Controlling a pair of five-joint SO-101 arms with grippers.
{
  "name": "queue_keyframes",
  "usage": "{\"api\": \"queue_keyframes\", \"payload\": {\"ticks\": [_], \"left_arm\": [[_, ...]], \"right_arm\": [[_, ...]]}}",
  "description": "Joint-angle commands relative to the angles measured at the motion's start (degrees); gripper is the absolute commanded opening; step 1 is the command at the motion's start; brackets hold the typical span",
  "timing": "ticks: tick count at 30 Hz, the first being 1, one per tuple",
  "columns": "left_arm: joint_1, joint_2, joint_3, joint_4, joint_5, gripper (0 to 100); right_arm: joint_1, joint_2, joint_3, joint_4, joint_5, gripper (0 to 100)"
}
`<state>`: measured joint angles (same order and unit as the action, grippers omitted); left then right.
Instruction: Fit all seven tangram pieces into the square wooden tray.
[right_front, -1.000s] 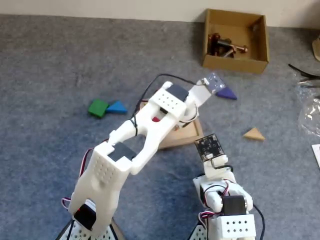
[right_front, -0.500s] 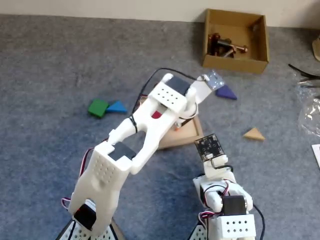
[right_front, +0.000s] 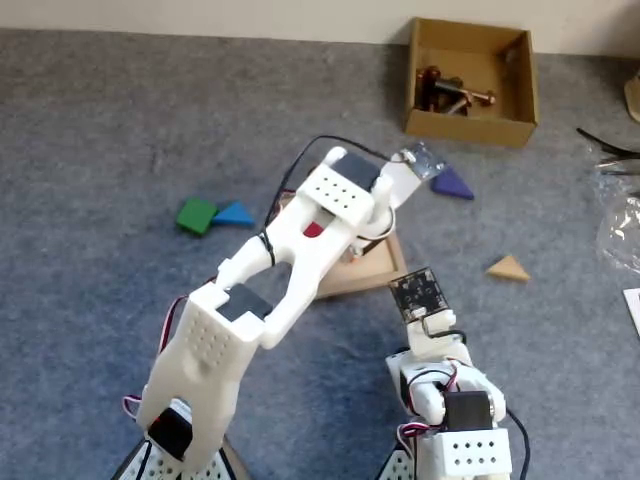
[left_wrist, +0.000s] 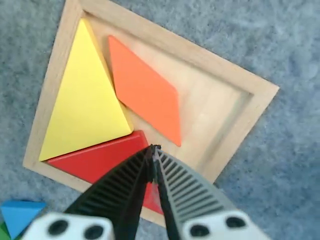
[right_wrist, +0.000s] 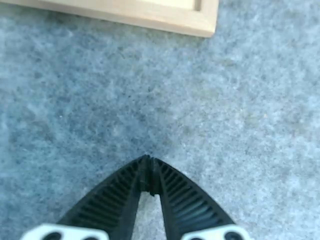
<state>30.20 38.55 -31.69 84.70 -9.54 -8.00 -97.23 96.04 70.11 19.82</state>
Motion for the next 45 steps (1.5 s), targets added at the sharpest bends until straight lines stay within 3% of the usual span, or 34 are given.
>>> {"api": "queue_keyframes", "payload": {"ticks": [1,20,27,45], "left_arm": [[0.92,-1.01,-0.57,0.35,0.53,0],[2.24,2.95,2.42,-0.53,0.18,0],[1.98,6.46,-4.70,-0.88,0.00,0],[-1.89,18.51,-25.54,-0.97,-9.41,0]], "right_arm": [[-0.40,-0.75,6.81,-1.71,-0.09,0.5],[-0.40,-0.75,6.81,-1.71,-0.09,0.5],[-0.40,-0.75,6.81,-1.71,-0.09,0.5],[-0.40,-0.75,6.81,-1.71,-0.09,0.5]]}}
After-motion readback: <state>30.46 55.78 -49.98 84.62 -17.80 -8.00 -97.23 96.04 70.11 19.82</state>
